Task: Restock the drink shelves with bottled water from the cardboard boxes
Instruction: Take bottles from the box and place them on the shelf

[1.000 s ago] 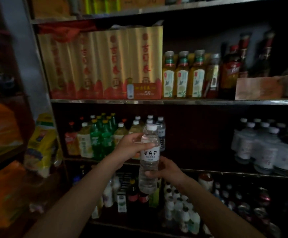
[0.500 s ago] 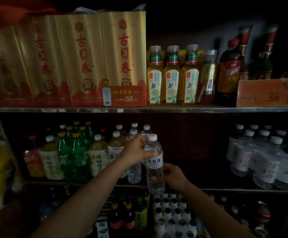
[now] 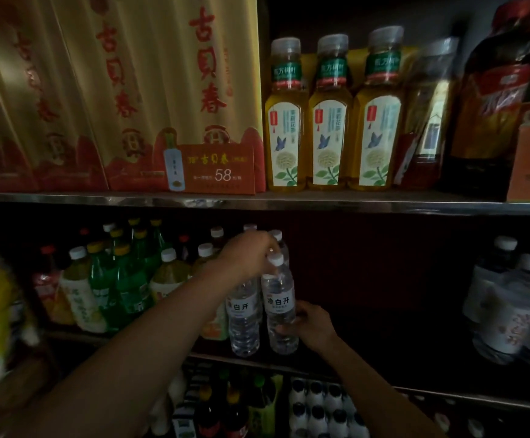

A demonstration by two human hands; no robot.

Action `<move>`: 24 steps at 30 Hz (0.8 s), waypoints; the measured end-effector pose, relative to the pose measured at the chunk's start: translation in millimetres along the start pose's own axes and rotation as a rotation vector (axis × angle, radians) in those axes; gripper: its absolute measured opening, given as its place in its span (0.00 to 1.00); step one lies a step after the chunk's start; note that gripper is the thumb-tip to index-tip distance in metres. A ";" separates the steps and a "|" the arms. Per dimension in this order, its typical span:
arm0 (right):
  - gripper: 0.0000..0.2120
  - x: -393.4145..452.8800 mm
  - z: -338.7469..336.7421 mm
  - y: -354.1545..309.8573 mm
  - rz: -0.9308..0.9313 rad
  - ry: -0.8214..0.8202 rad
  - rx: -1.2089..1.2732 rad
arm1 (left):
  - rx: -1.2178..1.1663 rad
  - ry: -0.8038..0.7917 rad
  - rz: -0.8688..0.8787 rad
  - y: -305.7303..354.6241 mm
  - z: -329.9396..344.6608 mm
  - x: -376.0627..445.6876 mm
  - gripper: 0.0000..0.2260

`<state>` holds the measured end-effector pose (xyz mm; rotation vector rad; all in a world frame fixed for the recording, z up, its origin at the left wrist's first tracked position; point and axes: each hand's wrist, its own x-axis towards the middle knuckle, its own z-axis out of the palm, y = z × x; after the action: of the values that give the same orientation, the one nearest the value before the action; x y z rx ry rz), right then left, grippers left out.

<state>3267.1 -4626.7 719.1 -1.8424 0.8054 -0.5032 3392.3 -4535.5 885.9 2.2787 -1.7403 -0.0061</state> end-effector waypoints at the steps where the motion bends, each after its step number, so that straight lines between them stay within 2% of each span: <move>1: 0.29 6.1 2.3 -1.1 -0.016 0.010 -0.013 | 0.036 0.011 0.001 -1.2 -0.7 4.5 0.09; 5: 0.20 22.6 12.1 -4.4 -0.065 0.079 0.008 | 0.104 0.021 0.005 -1.6 0.8 21.1 0.11; 9: 0.24 33.5 14.2 -3.7 -0.106 0.106 0.024 | 0.066 0.008 -0.022 -7.7 -0.2 32.9 0.15; 16: 0.24 50.4 10.6 2.0 -0.131 0.112 -0.106 | 0.027 0.035 -0.065 -15.6 3.3 36.0 0.16; 24: 0.29 47.7 10.0 6.0 -0.094 0.073 -0.057 | 0.034 0.088 -0.034 -13.8 7.9 29.4 0.15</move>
<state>3304.8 -4656.3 708.6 -1.9306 0.7918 -0.6154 3412.1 -4561.7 880.0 2.2958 -1.6702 0.1159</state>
